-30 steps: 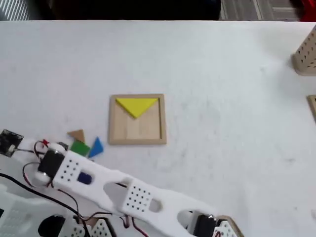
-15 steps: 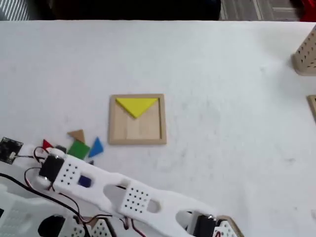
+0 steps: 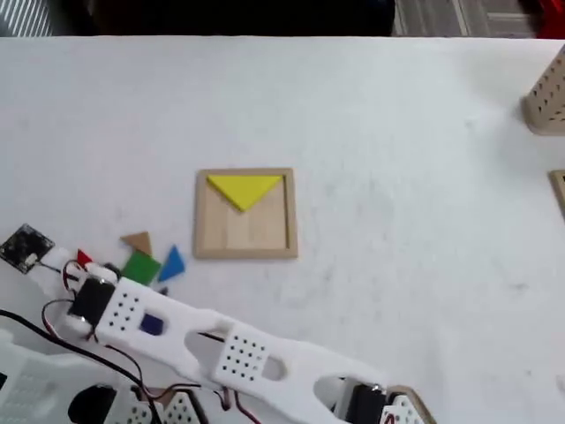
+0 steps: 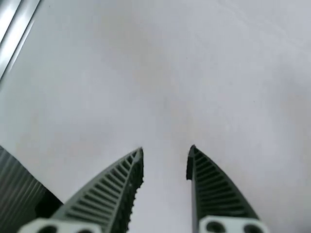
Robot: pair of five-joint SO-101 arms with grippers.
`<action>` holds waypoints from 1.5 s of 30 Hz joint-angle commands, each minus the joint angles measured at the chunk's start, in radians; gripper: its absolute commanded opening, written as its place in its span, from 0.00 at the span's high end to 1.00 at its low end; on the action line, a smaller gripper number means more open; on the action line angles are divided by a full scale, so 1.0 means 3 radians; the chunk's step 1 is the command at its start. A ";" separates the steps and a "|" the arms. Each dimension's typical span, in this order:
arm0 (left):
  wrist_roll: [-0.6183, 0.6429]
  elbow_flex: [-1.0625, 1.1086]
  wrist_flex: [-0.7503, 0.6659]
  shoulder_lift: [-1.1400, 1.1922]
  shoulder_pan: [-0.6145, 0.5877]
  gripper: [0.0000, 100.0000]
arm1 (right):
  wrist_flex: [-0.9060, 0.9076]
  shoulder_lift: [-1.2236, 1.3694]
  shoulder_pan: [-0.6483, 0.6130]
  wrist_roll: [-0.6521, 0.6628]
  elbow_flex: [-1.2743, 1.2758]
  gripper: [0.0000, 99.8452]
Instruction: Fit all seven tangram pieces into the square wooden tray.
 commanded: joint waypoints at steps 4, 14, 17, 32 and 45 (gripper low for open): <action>-0.0041 -0.0194 0.0010 -0.0064 -0.0003 0.84 | 0.0023 0.0013 0.0054 -0.0072 -0.0072 0.70; -0.0046 -0.0194 0.0010 -0.0064 -0.0003 0.84 | 0.0023 0.0013 0.0110 -0.0061 -0.0072 0.81; -0.0046 -0.0194 0.0010 -0.0064 -0.0003 0.84 | 0.0023 0.0013 0.0115 -0.0061 -0.0072 0.80; -0.0041 -0.0194 0.0031 -0.0064 -0.0003 0.84 | -0.0090 -0.0054 0.0038 -0.1125 -0.0174 0.61; -0.0036 -0.0189 0.0036 -0.0064 0.0003 0.84 | -0.0560 0.0222 0.0161 -0.1130 -0.0169 0.72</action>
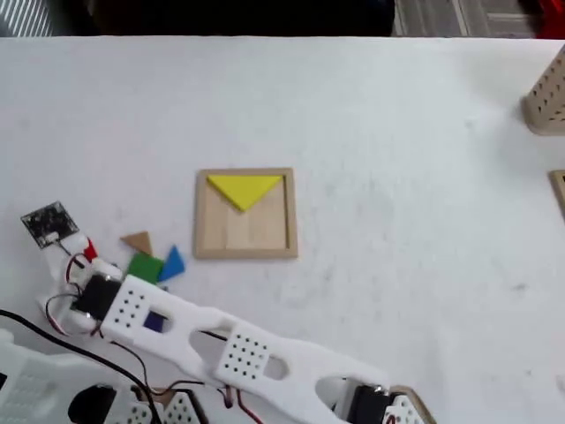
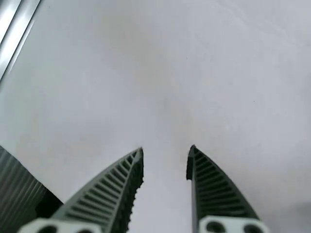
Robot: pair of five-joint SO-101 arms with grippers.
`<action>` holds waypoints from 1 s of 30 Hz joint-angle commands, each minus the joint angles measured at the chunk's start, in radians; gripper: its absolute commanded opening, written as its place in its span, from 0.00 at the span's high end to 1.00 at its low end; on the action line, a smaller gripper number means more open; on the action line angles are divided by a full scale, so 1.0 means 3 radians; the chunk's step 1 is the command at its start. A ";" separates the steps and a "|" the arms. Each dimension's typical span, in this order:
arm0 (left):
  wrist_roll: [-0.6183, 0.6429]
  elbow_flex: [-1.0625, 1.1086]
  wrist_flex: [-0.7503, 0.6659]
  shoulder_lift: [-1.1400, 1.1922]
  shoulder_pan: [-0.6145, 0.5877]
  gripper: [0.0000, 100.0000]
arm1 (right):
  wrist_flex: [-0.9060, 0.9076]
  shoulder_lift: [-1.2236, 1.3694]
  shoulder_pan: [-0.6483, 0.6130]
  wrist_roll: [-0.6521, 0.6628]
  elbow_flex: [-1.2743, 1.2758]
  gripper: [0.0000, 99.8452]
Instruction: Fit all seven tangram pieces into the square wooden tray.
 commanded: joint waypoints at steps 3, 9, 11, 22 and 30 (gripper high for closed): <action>-0.0026 -0.0189 0.0087 -0.0064 0.0003 0.84 | -0.0182 0.0013 0.0069 -0.0020 -0.0041 0.71; -0.0036 -0.0189 0.0087 -0.0064 -0.0003 0.84 | -0.0110 0.0013 0.0064 -0.0010 -0.0041 0.68; -0.0036 -0.0189 0.0082 -0.0064 -0.0003 0.84 | -0.0064 0.0013 0.0064 -0.0005 -0.0041 0.69; -0.0113 -0.0194 0.0077 -0.0064 -0.0008 0.84 | 0.0442 -0.0146 0.0171 0.0414 0.0087 0.98; -0.0215 -0.0194 0.0077 -0.0064 -0.0008 0.84 | 0.0816 -0.0207 0.0202 0.0419 0.0123 0.98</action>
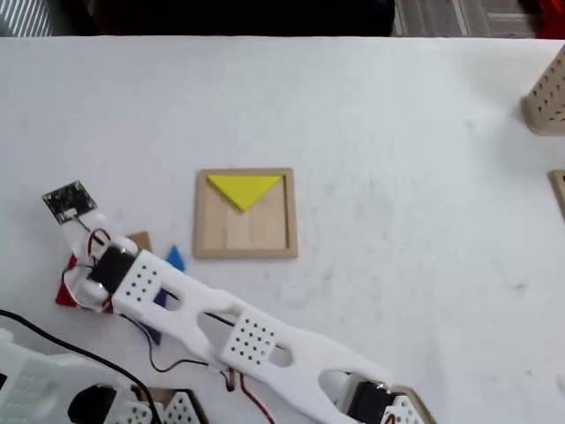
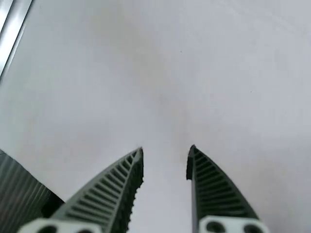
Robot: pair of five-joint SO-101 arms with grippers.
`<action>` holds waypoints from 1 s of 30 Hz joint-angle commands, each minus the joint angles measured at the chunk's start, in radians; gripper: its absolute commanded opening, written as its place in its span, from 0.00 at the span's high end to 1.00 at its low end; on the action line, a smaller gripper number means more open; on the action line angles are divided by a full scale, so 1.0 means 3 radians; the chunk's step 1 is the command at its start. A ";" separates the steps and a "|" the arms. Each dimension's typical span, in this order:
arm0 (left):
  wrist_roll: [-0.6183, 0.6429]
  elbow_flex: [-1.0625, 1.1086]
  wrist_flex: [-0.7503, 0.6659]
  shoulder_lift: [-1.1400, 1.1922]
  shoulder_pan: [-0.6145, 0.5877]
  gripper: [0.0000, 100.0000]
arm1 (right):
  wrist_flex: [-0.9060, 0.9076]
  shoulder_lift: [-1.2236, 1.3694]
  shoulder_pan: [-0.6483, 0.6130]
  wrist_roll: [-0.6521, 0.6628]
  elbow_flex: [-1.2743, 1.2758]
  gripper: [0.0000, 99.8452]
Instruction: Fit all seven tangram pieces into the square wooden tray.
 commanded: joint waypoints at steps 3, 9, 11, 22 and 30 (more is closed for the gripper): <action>-0.0051 -0.0194 -0.0005 -0.0064 -0.0008 0.84 | 0.0391 -0.0074 0.0095 0.0159 0.0005 0.98; -0.0051 -0.0194 -0.0005 -0.0064 -0.0008 0.84 | 0.0606 -0.0187 0.0279 0.0614 -0.0010 0.98; -0.0051 -0.0194 -0.0005 -0.0064 -0.0008 0.84 | 0.0637 -0.0269 0.0248 0.0655 -0.0138 0.98; -0.0046 -0.0256 0.0010 -0.0059 -0.0008 0.84 | -0.0197 -0.0299 -0.0182 0.0655 -0.0327 0.98; -0.0031 -0.0256 0.0097 -0.0059 -0.0008 0.84 | -0.0811 0.0176 -0.0401 0.0660 -0.0322 0.98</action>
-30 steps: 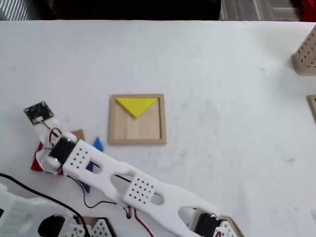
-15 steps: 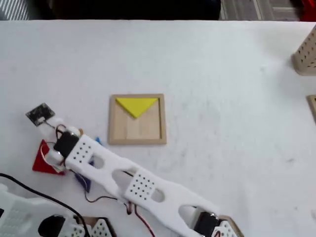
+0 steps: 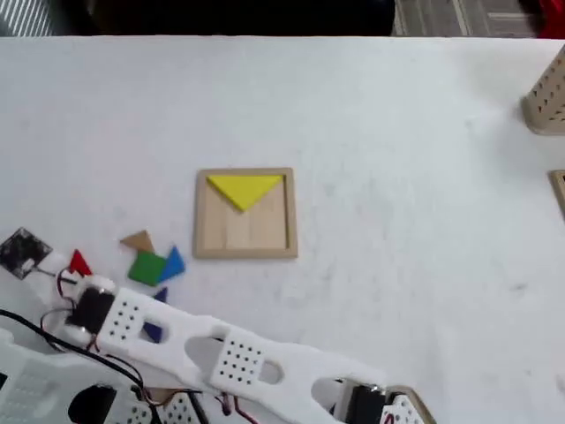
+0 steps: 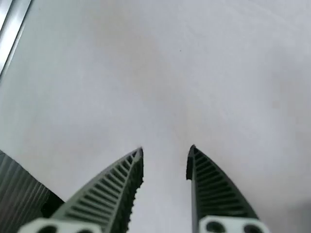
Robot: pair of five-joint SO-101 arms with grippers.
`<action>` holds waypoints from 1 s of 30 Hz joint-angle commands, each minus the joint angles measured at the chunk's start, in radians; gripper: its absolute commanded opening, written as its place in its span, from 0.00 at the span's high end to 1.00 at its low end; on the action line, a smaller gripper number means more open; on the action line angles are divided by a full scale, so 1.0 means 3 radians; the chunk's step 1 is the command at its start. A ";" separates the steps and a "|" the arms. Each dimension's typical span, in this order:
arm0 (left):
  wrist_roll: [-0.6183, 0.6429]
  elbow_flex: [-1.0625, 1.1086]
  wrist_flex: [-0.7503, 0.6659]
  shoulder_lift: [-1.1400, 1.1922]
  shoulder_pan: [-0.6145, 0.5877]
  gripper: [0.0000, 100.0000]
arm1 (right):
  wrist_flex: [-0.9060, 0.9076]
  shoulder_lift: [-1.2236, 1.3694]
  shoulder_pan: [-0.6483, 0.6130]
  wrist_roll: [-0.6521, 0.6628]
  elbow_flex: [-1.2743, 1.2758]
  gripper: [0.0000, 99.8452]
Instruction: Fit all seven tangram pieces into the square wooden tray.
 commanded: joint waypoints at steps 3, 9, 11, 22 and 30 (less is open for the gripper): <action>-0.0031 -0.0245 0.0046 -0.0059 -0.0008 0.84 | -0.0345 0.0156 -0.0003 0.0046 -0.0123 0.98; -0.0020 -0.0261 0.0056 -0.0059 -0.0003 0.84 | -0.0115 0.0110 0.0248 0.0046 -0.0123 0.98; -0.0026 -0.0261 0.0061 -0.0059 -0.0003 0.84 | -0.0023 0.0064 0.0315 0.0046 -0.0123 0.98; -0.0031 -0.0261 0.0046 -0.0059 -0.0008 0.84 | 0.0473 -0.0105 0.0580 0.0046 -0.0128 0.98; -0.0026 -0.0251 0.0066 -0.0059 -0.0003 0.84 | 0.0846 -0.0325 0.0882 0.0046 -0.0128 0.98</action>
